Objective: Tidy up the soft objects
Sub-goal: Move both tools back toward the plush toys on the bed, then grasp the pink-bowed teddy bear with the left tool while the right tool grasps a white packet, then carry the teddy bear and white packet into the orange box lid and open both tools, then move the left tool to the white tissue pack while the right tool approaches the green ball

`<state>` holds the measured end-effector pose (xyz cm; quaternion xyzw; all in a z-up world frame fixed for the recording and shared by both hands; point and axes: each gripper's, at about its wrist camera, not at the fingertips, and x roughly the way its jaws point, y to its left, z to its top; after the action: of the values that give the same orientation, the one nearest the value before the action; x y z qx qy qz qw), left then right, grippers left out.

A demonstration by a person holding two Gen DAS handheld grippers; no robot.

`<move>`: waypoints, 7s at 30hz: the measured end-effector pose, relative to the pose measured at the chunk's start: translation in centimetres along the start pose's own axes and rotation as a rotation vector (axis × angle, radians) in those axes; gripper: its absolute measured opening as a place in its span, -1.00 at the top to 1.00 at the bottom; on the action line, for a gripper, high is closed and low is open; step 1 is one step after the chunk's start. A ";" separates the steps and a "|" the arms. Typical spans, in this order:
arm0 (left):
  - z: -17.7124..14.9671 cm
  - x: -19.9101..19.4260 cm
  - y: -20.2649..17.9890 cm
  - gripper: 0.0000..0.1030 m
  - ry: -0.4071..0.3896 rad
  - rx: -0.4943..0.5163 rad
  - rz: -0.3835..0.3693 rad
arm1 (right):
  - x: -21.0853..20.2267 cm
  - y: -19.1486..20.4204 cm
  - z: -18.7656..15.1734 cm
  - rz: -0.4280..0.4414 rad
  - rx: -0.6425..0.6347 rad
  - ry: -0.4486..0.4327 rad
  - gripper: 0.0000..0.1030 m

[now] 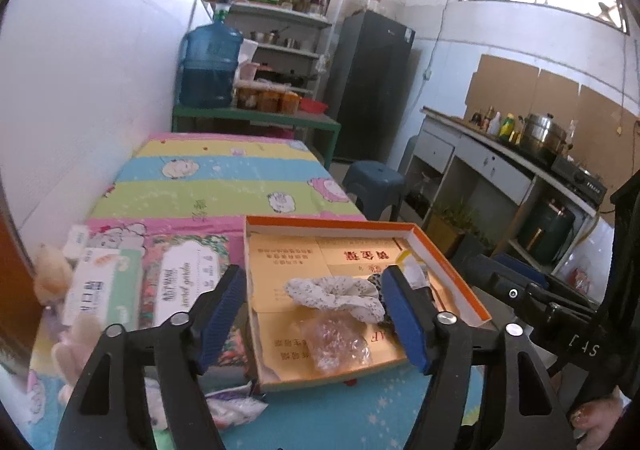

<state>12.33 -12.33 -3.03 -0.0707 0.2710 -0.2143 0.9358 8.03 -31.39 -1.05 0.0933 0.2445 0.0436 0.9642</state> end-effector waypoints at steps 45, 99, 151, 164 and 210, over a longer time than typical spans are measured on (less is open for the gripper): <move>-6.4 -6.2 18.2 -0.45 0.188 0.050 0.074 | 9.9 17.2 -7.9 0.232 -0.321 0.365 -0.28; -7.6 -4.1 17.3 0.22 0.155 -0.038 -0.073 | 9.8 17.6 -7.5 0.291 -0.321 0.388 0.09; -1.1 -1.4 0.8 0.43 0.001 -0.034 -0.149 | 0.3 -0.2 -1.6 0.137 0.116 0.009 0.09; -2.1 4.3 -2.1 0.42 0.073 -0.038 -0.142 | 2.2 -5.7 -2.4 0.005 0.173 0.031 0.09; -3.7 4.5 -1.2 -0.44 0.009 -0.078 -0.163 | 4.3 -6.0 -3.3 -0.018 0.212 0.072 -0.22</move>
<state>13.31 -15.45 -7.98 -0.1280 0.2768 -0.2790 0.9106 10.45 -36.14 -7.13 0.1909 0.2829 0.0124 0.9399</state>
